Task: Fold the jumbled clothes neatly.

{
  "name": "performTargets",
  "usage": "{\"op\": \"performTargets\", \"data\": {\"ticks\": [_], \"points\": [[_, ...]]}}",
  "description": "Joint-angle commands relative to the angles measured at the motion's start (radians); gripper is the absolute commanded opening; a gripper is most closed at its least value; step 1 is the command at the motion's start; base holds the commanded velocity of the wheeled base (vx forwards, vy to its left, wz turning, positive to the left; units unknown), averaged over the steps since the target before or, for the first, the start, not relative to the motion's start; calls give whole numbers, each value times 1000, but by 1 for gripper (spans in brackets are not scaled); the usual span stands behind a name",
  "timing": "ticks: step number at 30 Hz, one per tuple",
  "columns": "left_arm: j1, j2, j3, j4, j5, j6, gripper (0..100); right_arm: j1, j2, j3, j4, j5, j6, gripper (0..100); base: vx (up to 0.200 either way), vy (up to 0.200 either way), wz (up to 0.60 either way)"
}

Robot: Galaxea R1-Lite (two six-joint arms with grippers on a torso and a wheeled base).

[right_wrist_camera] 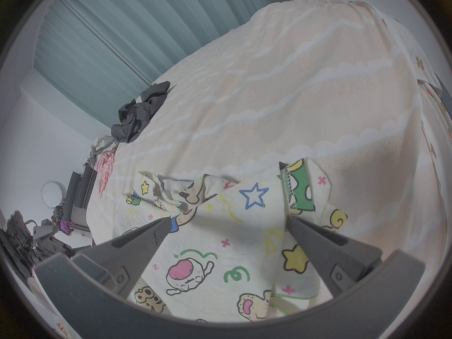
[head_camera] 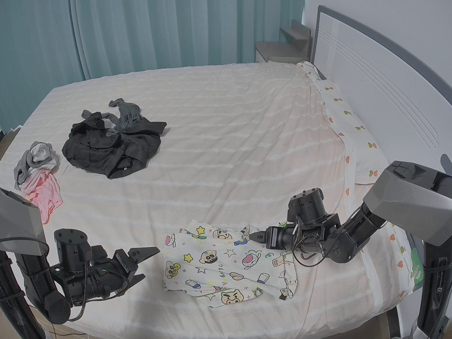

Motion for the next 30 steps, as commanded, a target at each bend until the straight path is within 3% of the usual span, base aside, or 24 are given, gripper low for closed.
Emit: {"op": "performTargets", "data": {"ticks": [1,9,10,15,19,26,30], "points": [[-1,2,8,-1,0,0,100,-8,3,-10,4,1,0,100,0,0,0],[-1,8,10,-1,0,1,100,-9,72,-61,3,6,2,100,0,0,0],[-1,8,10,-1,0,1,100,-9,74,-70,3,8,9,0,0,0,0],[-1,8,8,-1,0,1,100,-15,62,-75,-2,23,28,0,0,0,0],[-1,9,8,-1,0,1,100,-35,19,-61,-2,31,123,0,0,0,0],[-1,9,8,-1,0,1,100,-86,-9,-46,-6,40,130,0,0,0,0],[-1,9,8,-1,0,1,100,-104,-14,-13,-100,40,134,0,0,0,0]]}}
